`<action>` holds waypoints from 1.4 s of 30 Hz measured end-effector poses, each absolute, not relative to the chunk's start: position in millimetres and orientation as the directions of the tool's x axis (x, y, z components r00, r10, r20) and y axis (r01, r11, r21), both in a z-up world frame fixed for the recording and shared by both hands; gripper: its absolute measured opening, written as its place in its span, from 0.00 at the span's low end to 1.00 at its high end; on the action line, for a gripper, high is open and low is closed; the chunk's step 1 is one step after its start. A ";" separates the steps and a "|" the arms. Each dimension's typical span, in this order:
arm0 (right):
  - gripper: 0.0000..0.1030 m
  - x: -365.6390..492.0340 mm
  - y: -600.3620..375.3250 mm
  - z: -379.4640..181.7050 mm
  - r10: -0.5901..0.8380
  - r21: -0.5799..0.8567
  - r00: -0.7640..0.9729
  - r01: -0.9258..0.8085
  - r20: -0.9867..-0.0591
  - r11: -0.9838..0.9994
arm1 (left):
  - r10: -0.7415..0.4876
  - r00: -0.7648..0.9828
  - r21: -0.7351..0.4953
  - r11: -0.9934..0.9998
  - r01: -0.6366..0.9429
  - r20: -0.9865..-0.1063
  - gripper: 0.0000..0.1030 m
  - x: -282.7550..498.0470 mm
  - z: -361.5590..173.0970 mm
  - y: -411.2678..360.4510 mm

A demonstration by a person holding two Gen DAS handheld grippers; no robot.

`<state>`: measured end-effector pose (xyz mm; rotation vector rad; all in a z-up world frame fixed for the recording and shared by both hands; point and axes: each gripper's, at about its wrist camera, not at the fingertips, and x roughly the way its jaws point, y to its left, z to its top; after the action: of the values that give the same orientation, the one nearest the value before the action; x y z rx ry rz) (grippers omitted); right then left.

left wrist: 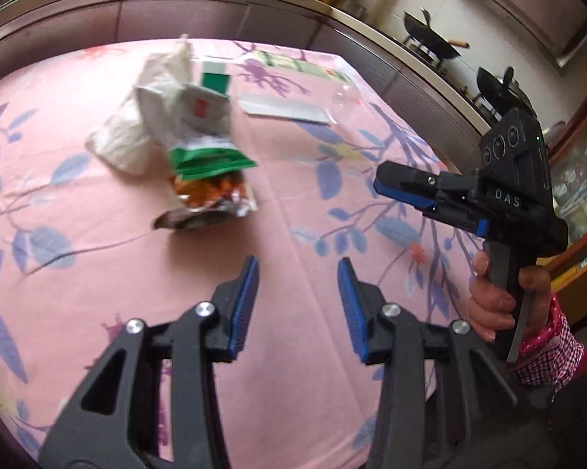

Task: Collect trash
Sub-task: 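Move both grippers back toward the snack bags on the table, then grasp the green-white snack bag with the right gripper while the left grasps the orange snack bag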

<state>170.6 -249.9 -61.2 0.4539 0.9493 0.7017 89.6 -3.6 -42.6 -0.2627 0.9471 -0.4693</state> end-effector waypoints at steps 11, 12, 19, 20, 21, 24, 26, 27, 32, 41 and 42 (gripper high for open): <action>0.47 245.3 -154.0 -75.8 0.744 0.608 0.298 -0.436 -0.598 0.663 | -0.487 0.558 -0.467 0.863 0.190 -0.672 0.39 83.1 -37.7 46.9; 0.47 246.2 -149.0 -77.9 0.746 0.609 0.289 -0.439 -0.600 0.660 | -0.483 0.561 -0.466 0.865 0.187 -0.673 0.39 82.1 -39.3 49.9; 0.01 216.3 -164.7 -68.7 0.809 0.673 0.264 -0.454 -0.525 0.584 | -0.447 0.594 -0.435 0.883 0.175 -0.669 0.42 85.4 -33.8 54.6; 0.01 210.1 -175.2 -67.7 0.811 0.682 0.281 -0.440 -0.514 0.584 | -0.436 0.600 -0.420 0.890 0.177 -0.671 0.50 86.3 -32.9 52.2; 0.01 204.4 -186.8 -66.4 0.809 0.687 0.300 -0.427 -0.505 0.588 | -0.426 0.605 -0.405 0.896 0.180 -0.673 0.56 88.3 -32.5 49.8; 0.01 184.2 -229.2 -64.9 0.796 0.707 0.376 -0.378 -0.473 0.598 | -0.421 0.597 -0.382 0.902 0.199 -0.683 0.58 95.2 -32.4 36.9; 0.01 171.7 -258.7 -68.5 0.769 0.712 0.428 -0.328 -0.474 0.621 | -0.405 0.593 -0.357 0.912 0.204 -0.696 0.64 101.9 -34.1 28.5; 0.01 167.4 -272.0 -71.0 0.756 0.715 0.447 -0.303 -0.478 0.630 | -0.399 0.590 -0.347 0.915 0.206 -0.702 0.66 106.4 -35.7 23.7; 0.01 152.6 -320.2 -83.6 0.715 0.737 0.499 -0.201 -0.490 0.645 | -0.333 0.572 -0.301 0.941 0.154 -0.750 0.66 131.9 -52.1 11.4; 0.01 145.7 -333.0 -87.8 0.712 0.742 0.512 -0.194 -0.481 0.642 | -0.269 0.534 -0.217 0.963 0.160 -0.802 0.40 136.3 -56.1 -5.4; 0.01 144.7 -332.0 -85.9 0.711 0.738 0.513 -0.200 -0.481 0.644 | -0.286 0.524 -0.227 0.958 0.176 -0.802 0.40 128.0 -56.2 -4.9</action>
<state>144.7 -332.0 -85.9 0.6728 0.8671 0.5997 128.0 -4.9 -56.2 -0.1224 0.9814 -0.2774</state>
